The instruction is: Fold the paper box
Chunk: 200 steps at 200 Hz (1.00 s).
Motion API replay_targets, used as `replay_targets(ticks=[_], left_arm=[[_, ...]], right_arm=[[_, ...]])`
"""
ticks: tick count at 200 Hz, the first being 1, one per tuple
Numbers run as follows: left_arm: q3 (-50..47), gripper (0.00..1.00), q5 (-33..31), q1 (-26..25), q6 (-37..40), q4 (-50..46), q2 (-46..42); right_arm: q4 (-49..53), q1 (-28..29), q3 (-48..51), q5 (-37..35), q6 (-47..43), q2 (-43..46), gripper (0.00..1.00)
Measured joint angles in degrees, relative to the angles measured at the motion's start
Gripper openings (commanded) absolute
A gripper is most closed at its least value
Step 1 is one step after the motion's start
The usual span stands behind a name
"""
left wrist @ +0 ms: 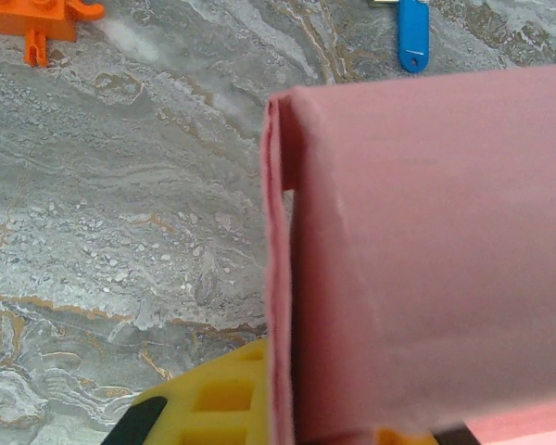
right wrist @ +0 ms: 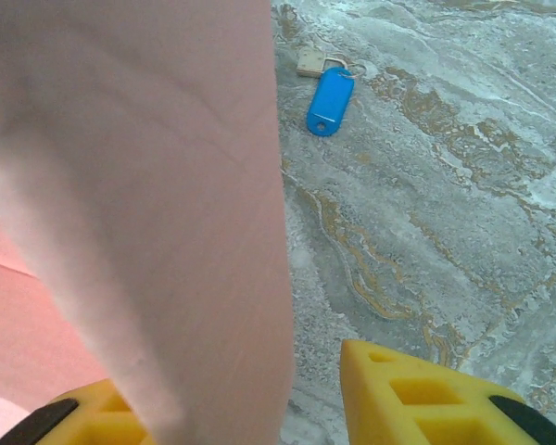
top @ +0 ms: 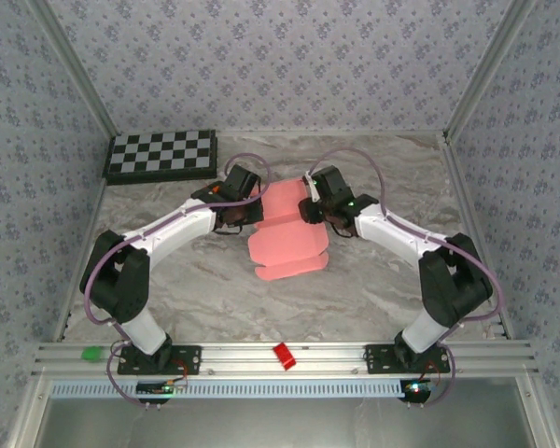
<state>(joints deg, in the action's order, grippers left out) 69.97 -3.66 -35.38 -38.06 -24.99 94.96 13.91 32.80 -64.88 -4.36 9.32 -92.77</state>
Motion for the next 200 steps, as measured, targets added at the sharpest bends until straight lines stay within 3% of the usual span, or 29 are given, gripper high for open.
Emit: replay_targets(ticks=[80,200], left_arm=[[0.0,0.0,0.1,0.0,0.0,0.0,0.1],[1.5,0.0,0.6,-0.3,0.0,-0.5,2.0]], right_arm=[[5.8,4.3,-7.1,-12.0,1.0,-5.0,0.28],[16.4,7.1,-14.8,-23.6,2.3,-11.4,0.25]])
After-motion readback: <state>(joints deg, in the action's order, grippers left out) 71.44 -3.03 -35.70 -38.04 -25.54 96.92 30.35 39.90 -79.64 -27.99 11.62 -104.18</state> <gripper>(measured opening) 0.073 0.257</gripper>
